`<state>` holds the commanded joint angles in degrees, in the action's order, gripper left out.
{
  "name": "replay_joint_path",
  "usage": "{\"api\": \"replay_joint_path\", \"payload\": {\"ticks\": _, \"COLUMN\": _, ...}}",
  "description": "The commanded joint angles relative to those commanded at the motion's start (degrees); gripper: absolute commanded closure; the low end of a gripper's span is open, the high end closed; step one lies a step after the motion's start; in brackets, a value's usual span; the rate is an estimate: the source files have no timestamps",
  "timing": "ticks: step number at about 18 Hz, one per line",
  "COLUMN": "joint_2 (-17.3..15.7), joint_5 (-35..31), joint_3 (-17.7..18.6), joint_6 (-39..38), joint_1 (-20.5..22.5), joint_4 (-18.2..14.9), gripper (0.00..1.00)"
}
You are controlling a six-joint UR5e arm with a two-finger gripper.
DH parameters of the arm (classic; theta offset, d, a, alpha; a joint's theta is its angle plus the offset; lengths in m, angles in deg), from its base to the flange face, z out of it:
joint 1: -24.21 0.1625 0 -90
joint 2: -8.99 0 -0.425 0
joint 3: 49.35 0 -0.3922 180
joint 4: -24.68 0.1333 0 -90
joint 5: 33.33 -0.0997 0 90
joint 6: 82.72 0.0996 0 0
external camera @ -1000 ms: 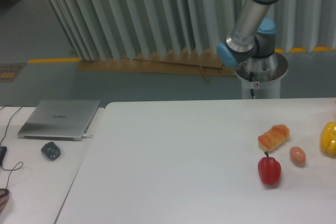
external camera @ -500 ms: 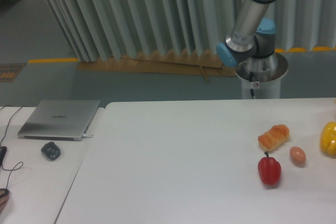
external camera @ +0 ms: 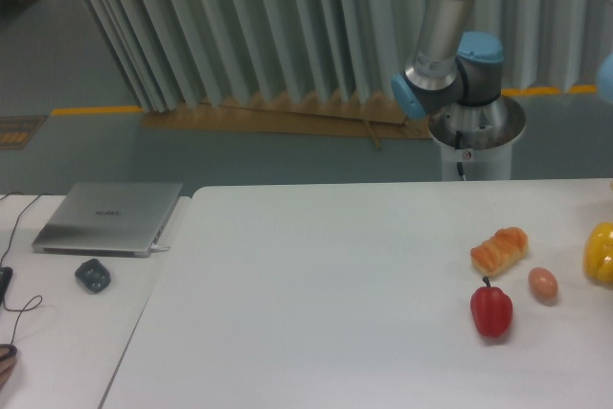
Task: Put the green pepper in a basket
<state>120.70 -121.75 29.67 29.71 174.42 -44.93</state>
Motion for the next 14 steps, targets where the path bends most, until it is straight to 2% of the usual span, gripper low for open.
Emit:
{"api": "replay_joint_path", "payload": {"ticks": 3, "joint_2": -0.4, "joint_5": 0.1, "joint_3": -0.7, "joint_6": -2.8, "joint_1": -2.9, "joint_4": -2.4, "gripper": 0.00}}
{"api": "replay_joint_path", "payload": {"ticks": 7, "joint_2": -1.1, "joint_5": 0.0, "joint_3": -0.9, "joint_6": -2.9, "joint_1": -4.0, "joint_4": -5.4, "gripper": 0.00}}
{"api": "replay_joint_path", "payload": {"ticks": 12, "joint_2": -3.3, "joint_5": -0.1, "joint_3": 0.1, "joint_6": -2.9, "joint_1": -5.2, "joint_4": -10.4, "gripper": 0.00}}
{"api": "replay_joint_path", "payload": {"ticks": 14, "joint_2": -4.2, "joint_5": 0.0, "joint_3": 2.0, "joint_6": -2.8, "joint_1": -5.3, "joint_4": -10.7, "gripper": 0.00}}
